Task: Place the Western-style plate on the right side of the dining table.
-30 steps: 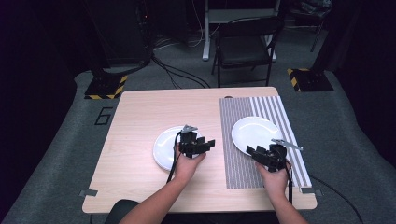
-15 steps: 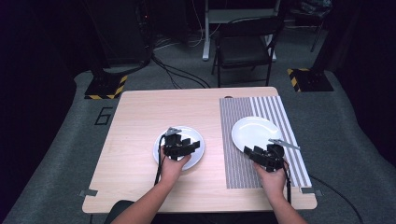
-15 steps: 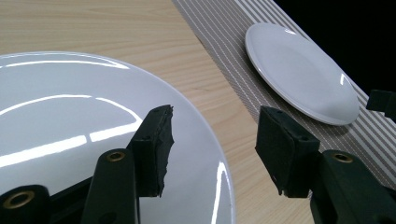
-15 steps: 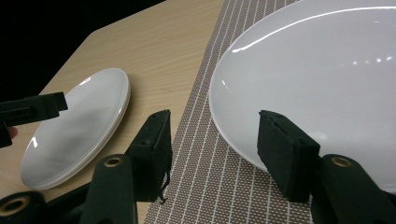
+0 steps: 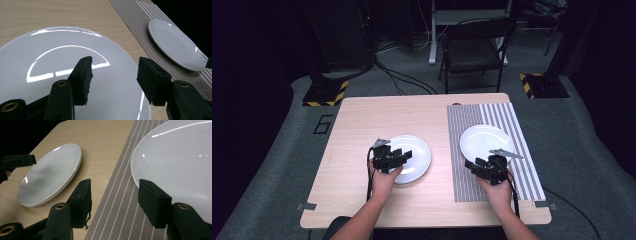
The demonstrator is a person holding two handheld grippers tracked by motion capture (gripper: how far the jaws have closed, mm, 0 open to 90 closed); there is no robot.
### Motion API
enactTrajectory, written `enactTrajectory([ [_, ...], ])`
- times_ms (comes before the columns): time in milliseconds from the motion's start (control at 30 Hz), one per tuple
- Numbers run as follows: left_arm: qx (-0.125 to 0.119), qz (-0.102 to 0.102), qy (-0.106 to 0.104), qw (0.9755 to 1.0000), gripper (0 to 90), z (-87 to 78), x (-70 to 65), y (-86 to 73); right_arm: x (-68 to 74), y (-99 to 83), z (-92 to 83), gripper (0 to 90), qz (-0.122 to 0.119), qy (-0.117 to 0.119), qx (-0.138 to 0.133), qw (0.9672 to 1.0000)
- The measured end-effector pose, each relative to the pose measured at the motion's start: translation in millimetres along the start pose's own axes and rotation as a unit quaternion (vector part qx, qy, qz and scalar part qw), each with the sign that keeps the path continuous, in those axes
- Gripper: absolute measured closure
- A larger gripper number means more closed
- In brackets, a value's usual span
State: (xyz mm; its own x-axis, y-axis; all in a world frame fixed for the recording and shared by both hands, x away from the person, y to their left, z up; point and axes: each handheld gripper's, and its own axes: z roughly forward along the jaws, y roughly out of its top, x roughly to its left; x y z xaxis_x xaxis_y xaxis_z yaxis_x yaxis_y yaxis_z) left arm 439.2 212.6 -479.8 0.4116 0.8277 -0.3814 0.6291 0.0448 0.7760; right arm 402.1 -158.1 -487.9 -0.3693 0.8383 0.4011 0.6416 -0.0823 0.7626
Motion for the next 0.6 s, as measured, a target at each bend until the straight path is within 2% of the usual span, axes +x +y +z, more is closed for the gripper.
enactTrajectory([
  [67, -0.005, 0.006, -0.002, 1.0, 47.2, -1.5, 0.6, 0.5, 2.0, -0.9, 2.9, 43.8, -0.006, 0.004, 0.007, 0.9999],
  [133, -0.007, 0.026, -0.007, 0.9996, 48.1, -3.6, 3.0, 0.7, 4.1, -1.9, 6.8, 43.9, -0.014, 0.009, 0.02, 0.9997],
  [233, -0.005, 0.036, -0.007, 0.9993, 48.4, -4.7, 7.1, 0.8, 6.3, -3.7, 12.9, 44.2, -0.016, 0.021, 0.04, 0.9988],
  [400, 0.005, 0.03, -0.006, 0.9995, 49.0, -5.7, 10.4, 0.0, 12.3, -8.2, 21.4, 44.8, -0.036, 0.024, 0.068, 0.9968],
  [600, 0.019, 0.028, 0.002, 0.9994, 48.3, -4.3, 9.9, -0.4, 17.1, -13.1, 27.5, 44.6, -0.046, 0.034, 0.079, 0.9952],
])
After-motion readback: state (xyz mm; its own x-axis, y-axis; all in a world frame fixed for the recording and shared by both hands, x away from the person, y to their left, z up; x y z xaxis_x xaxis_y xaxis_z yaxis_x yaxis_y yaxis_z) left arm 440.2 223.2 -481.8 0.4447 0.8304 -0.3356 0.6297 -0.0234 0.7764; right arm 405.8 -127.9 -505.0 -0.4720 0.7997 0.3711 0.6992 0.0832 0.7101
